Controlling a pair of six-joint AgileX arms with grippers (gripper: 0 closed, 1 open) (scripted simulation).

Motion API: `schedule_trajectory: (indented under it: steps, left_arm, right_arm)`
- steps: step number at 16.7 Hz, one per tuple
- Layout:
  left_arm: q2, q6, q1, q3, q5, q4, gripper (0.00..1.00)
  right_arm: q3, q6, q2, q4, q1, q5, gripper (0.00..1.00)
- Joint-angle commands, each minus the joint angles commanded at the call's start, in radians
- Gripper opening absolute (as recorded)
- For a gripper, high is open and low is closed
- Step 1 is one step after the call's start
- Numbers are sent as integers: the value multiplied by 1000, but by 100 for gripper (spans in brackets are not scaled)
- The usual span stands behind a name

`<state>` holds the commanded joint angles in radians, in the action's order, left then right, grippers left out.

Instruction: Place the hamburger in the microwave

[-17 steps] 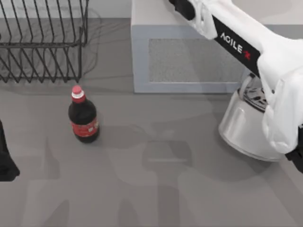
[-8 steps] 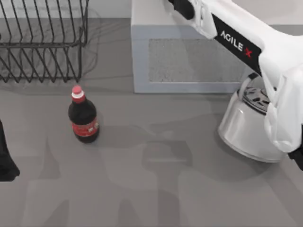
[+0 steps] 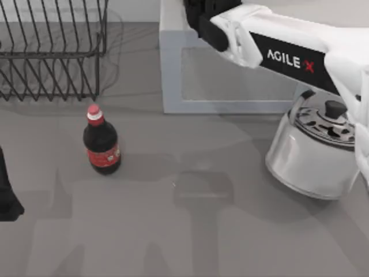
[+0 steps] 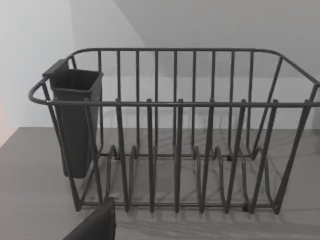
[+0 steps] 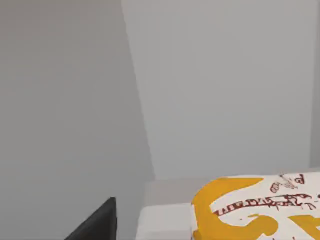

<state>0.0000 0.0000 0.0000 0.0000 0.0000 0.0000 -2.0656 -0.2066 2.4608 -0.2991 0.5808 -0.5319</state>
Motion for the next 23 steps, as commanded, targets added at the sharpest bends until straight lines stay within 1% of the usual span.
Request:
schedule_trajectory:
  steps: [3, 5, 7, 10, 12, 18, 20, 23]
  left_arm:
    - [0, 0, 0, 0, 0, 0, 100]
    - [0, 0, 0, 0, 0, 0, 100]
    - [0, 0, 0, 0, 0, 0, 100]
    - [0, 0, 0, 0, 0, 0, 100]
    - [0, 0, 0, 0, 0, 0, 100]
    - [0, 0, 0, 0, 0, 0, 100]
    - [0, 0, 0, 0, 0, 0, 100]
    - [0, 0, 0, 0, 0, 0, 100]
  right_arm:
    - [319, -9, -149, -111, 41, -42, 100]
    - [495, -14, -244, -182, 66, -68, 100]
    - [632, -16, -330, -246, 88, -92, 100]
    - [755, -18, -418, -314, 112, -118, 100]
    - [786, -18, -442, -333, 118, -125, 100]
    - [765, -19, -447, -314, 112, -122, 100]
    - [722, -18, -465, -258, 113, -121, 100]
    - [632, -20, -505, -106, 113, -118, 100]
